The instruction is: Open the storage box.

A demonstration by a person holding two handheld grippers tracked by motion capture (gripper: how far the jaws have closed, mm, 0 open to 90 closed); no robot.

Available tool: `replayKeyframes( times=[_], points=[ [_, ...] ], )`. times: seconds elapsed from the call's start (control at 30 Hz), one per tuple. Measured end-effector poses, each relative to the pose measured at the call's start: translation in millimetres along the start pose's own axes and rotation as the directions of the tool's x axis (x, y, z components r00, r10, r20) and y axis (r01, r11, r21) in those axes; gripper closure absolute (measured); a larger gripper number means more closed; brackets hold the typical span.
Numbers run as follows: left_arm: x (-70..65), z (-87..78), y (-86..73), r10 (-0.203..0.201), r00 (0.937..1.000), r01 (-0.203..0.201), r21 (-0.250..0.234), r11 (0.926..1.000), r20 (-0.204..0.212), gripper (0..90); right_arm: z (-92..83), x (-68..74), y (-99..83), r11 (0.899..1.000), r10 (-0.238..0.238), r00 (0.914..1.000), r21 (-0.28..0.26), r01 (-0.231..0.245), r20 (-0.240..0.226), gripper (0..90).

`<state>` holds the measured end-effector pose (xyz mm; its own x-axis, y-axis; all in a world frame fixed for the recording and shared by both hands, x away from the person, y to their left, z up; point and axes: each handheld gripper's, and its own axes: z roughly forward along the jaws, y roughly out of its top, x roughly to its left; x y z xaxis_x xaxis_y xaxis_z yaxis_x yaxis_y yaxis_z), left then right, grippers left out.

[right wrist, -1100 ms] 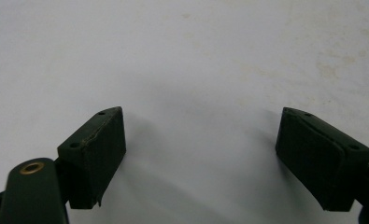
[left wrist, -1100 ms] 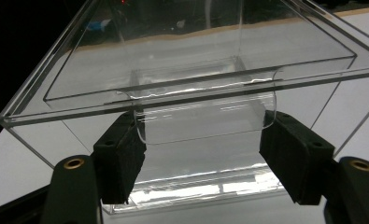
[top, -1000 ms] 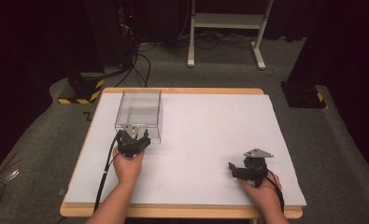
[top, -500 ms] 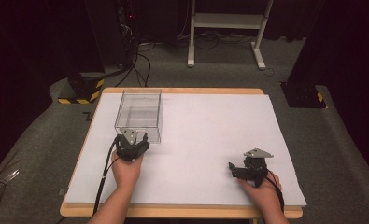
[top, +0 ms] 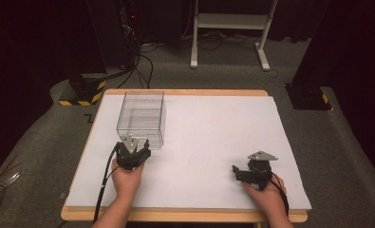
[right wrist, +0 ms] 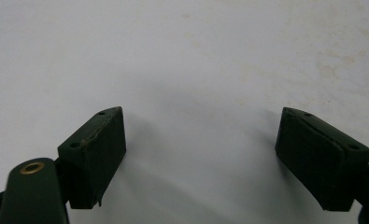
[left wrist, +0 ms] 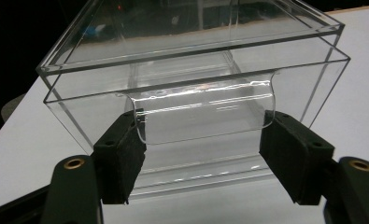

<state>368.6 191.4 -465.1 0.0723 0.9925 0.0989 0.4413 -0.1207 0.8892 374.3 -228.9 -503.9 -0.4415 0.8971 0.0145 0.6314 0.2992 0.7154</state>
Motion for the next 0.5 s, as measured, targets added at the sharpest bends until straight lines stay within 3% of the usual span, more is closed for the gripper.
replayKeyframes(
  times=[0.5],
  points=[
    [-2.2, -16.2, -8.5, 0.006, 1.0000, -0.006, -0.001, 1.0000, 0.003, 32.3, 0.0, -0.3, 0.0, 1.000, -0.001, 1.0000, -0.001, 0.001, -0.001, 16.0]
  ],
)
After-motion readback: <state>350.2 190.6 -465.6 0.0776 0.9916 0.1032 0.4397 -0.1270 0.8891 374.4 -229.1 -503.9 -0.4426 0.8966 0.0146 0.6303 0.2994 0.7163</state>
